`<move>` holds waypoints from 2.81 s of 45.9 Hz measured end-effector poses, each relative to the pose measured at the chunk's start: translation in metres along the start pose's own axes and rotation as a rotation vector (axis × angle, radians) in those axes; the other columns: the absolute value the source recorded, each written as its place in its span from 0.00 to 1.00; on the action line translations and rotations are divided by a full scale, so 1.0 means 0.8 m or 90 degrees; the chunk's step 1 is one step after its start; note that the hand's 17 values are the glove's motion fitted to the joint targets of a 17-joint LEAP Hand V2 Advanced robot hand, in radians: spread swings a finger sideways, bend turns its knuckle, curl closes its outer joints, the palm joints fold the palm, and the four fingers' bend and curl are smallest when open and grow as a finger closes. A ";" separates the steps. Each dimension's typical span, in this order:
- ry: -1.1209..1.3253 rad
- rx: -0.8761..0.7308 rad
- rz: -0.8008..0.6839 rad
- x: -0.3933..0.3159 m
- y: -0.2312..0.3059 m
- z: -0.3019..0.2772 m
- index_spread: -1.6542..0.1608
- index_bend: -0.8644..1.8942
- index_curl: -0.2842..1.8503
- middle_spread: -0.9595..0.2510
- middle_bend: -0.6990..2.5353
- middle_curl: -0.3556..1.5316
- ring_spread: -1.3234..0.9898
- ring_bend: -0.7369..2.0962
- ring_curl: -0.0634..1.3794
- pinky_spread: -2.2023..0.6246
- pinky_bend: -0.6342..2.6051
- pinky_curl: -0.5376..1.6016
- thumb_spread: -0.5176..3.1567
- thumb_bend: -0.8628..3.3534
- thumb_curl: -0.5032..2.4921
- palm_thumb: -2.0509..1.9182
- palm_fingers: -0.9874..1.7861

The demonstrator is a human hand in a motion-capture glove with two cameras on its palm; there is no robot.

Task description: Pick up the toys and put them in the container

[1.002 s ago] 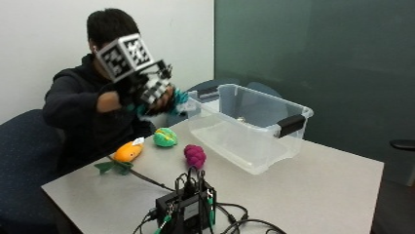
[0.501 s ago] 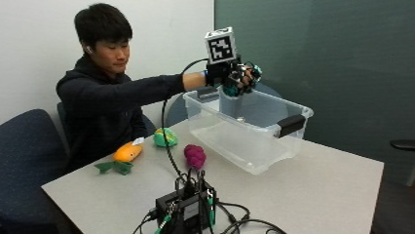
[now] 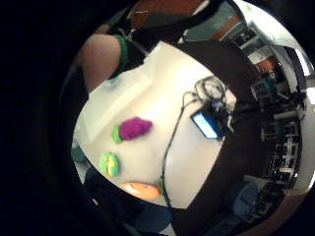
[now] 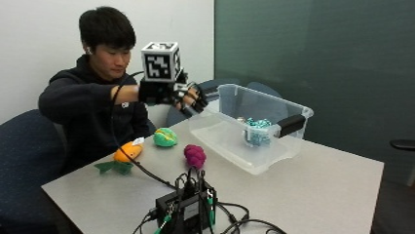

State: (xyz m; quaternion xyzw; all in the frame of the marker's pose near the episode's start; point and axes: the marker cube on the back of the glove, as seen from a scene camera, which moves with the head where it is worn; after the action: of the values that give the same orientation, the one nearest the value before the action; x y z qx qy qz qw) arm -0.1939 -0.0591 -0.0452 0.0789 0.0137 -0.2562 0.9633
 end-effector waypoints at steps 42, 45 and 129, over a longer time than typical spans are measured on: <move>-0.142 0.005 -0.015 -0.081 -0.018 0.132 0.76 0.41 0.31 0.63 0.41 0.49 0.43 0.67 0.33 0.66 0.52 0.45 0.45 0.25 0.36 0.69 0.72; -0.148 0.070 -0.027 -0.098 -0.021 0.070 0.76 0.46 0.34 0.62 0.44 0.52 0.42 0.68 0.35 0.66 0.52 0.46 0.42 0.24 0.37 0.69 0.74; -0.138 -0.090 -0.028 -0.186 0.102 0.151 0.74 0.41 0.29 0.67 0.37 0.46 0.46 0.69 0.36 0.65 0.55 0.43 0.44 0.27 0.37 0.69 0.69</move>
State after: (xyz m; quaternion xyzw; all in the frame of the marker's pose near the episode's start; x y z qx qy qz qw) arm -0.2840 0.0648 0.0958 -0.0177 -0.0711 -0.2828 0.9564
